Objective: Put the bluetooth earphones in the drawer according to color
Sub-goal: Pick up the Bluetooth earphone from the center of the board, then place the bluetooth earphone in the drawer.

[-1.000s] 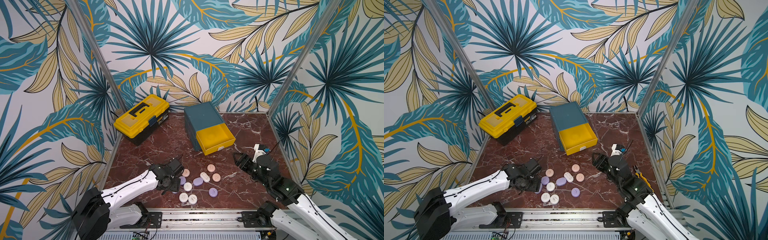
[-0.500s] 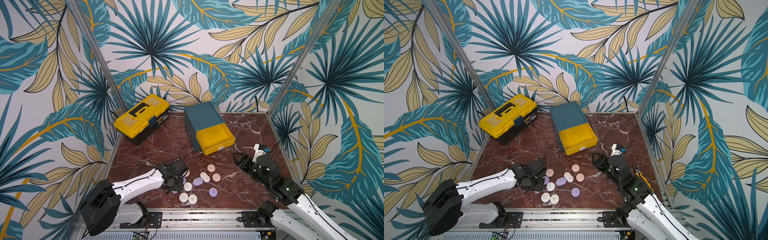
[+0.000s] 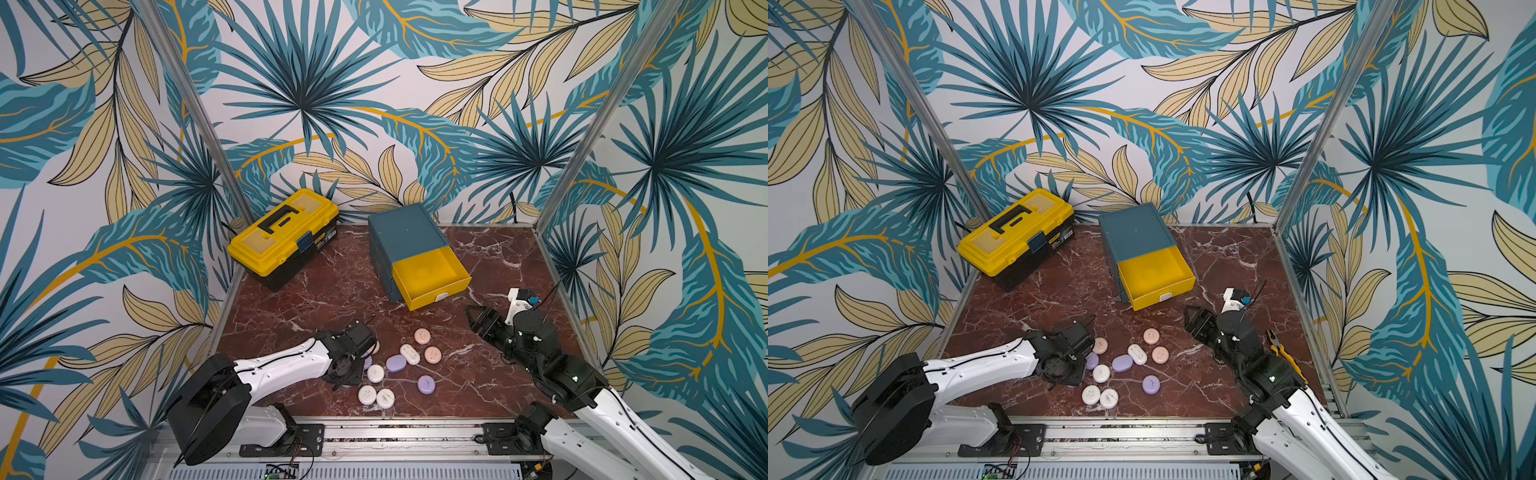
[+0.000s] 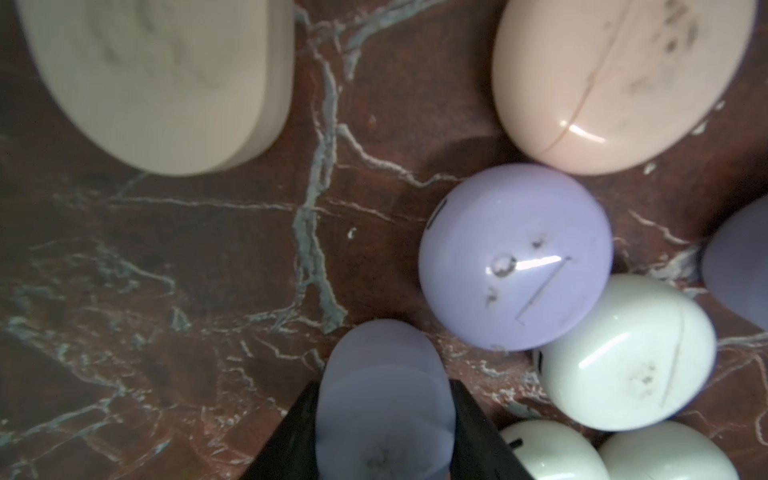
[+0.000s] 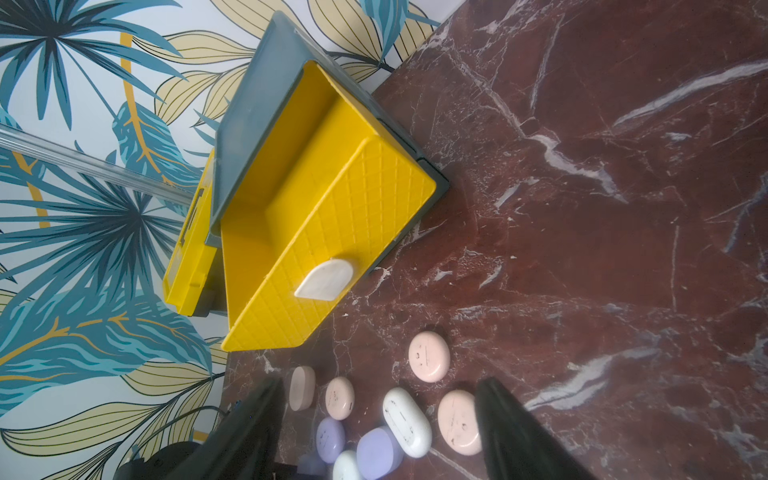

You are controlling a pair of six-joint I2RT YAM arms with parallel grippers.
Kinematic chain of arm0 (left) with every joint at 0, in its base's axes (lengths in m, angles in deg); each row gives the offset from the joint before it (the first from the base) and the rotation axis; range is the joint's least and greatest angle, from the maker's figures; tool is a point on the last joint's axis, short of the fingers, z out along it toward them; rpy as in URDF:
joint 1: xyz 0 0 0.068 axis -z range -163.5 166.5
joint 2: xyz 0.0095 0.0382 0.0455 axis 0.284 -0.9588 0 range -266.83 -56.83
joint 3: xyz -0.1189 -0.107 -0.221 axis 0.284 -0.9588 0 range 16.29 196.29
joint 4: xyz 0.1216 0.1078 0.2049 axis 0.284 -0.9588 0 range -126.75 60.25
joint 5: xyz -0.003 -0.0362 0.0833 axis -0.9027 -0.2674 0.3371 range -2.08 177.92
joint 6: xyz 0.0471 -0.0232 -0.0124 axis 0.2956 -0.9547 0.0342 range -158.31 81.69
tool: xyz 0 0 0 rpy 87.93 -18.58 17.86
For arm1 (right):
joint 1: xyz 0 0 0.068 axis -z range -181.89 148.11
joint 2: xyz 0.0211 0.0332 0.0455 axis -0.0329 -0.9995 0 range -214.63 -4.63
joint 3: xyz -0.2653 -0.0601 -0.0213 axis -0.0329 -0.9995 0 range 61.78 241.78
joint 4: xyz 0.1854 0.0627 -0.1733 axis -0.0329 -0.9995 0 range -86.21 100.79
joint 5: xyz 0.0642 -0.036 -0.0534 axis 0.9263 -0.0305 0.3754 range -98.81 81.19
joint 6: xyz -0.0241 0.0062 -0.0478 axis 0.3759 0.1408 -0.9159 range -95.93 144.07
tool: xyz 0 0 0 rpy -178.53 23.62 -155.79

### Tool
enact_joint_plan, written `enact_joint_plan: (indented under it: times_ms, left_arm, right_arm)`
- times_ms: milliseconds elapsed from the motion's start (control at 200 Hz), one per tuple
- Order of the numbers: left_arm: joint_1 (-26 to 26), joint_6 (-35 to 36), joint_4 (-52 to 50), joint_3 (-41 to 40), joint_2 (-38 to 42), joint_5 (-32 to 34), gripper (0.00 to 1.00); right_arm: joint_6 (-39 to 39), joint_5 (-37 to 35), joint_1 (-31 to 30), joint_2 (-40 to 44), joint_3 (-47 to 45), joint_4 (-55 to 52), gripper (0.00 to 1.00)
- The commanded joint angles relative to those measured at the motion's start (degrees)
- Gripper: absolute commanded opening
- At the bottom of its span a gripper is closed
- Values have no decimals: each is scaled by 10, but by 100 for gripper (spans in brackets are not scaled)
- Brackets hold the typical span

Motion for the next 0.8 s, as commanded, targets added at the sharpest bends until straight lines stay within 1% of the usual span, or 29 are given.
enact_joint_plan:
  times_ms: [0,80,250,266,351,461,591,711,792]
  left_arm:
    - [3,0,6,-12,3,4,40]
    - [5,2,-13,-2,16,14,32]
    - [8,20,-83,53,91,33,26]
    - [8,23,-91,58,98,50,26]
    - [7,37,-130,110,127,61,23]
    - [8,71,-179,217,137,79,21]
    - [8,126,-183,356,94,83,20]
    - [8,170,-155,471,13,69,20]
    - [9,189,-132,528,-43,57,20]
  right_arm:
    - [-7,1,0,6,-12,-15,77]
    - [-7,1,-1,8,-12,-15,77]
    - [-7,2,0,13,-11,-15,77]
    - [-7,2,0,14,-11,-16,77]
    - [-8,-1,0,20,-11,-17,77]
    - [-11,-3,0,29,-10,-17,77]
    - [-19,-9,0,45,-8,-18,77]
    - [-23,-18,0,62,-8,-25,77]
    - [-22,-26,0,74,-9,-32,77]
